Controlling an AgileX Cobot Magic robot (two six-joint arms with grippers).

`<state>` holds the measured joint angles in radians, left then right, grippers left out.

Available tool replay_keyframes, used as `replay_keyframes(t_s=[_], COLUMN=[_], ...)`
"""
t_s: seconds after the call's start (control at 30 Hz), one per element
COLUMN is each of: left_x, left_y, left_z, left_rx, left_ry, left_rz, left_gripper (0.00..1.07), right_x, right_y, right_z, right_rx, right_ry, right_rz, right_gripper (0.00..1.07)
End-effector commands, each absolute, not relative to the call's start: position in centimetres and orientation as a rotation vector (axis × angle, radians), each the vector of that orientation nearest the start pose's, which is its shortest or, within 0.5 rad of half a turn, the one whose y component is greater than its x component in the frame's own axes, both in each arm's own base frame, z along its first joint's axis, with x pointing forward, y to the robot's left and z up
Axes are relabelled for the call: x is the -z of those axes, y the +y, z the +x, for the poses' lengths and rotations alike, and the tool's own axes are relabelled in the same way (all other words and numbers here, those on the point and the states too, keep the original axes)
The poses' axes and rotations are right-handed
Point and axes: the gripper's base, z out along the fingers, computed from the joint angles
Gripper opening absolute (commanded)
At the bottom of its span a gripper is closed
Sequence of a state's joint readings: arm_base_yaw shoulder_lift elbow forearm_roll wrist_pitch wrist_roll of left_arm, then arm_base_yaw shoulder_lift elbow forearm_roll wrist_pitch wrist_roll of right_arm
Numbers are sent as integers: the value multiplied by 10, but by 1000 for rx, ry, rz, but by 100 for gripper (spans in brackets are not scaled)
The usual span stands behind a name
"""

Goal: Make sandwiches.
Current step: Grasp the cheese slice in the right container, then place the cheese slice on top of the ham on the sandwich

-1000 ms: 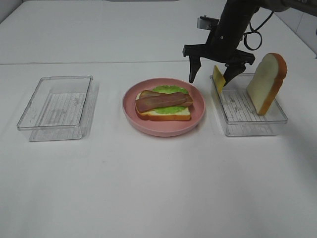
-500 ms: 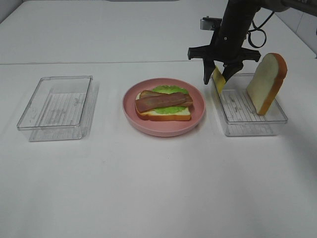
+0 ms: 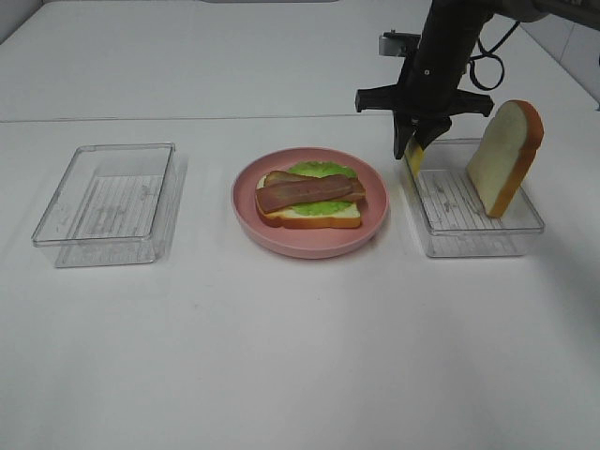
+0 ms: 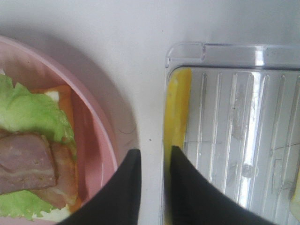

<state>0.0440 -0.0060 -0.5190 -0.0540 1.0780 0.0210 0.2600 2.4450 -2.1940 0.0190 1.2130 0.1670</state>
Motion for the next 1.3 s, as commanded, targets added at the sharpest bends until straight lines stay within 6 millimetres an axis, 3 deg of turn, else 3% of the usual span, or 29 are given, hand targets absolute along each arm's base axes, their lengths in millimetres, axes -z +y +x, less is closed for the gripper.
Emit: replay_keyframes(t_s=[0.03,0.07,0.1,0.3,0.37,0.47,0.53,0.63,0.7,0.8,0.87,1.1,1.13,1.3], left_x=[-281,-281,-281,-281,-281,-281,-281,-281,-281,-281,-281,-281,-281,-281], left_y=[-5,-5,-5,-5,-5,-5,-5,-5,-5,-5,-5,-5,-5,-5], left_z=[-11,-11,-11,-11,-11,-11,-11,-11,-11,-11,-11,-11,-11,-11], left_rx=[31,31,31,31,31,31,31,31,31,31,31,31,31,31], left_ry=[2008,2008,2008,2008,2008,2008,2008,2008,2008,2008,2008,2008,2008,2008], left_rz=[-18,-18,-18,-18,-18,-18,-18,-18,-18,-18,-18,-18,-18,-18], left_gripper=[102,102,102,102,102,102,102,102,102,102,102,102,102,102], right_x=[-165,-165,-165,-166,-183,-192,-227,-236,-271,-279,-304,-307,-297,-272], right_y=[130,130,130,129,128,128,126,125,128,129,129,135,139,144], right_z=[488,487,487,486,483,482,474,472,459,454,434,406,394,377], right_rx=[-75,-74,-72,-72,-69,-72,-86,-95,-193,-220,-313,-535,-646,-823], right_ry=[3015,3016,3021,3022,3004,2989,2941,2926,2871,2858,2818,2734,2711,2661], right_rz=[-125,-129,-136,-136,-144,-143,-142,-141,-154,-166,-218,-229,-227,-196], right_gripper=[11,2,0,0,0,0,0,0,0,0,0,0,0,0])
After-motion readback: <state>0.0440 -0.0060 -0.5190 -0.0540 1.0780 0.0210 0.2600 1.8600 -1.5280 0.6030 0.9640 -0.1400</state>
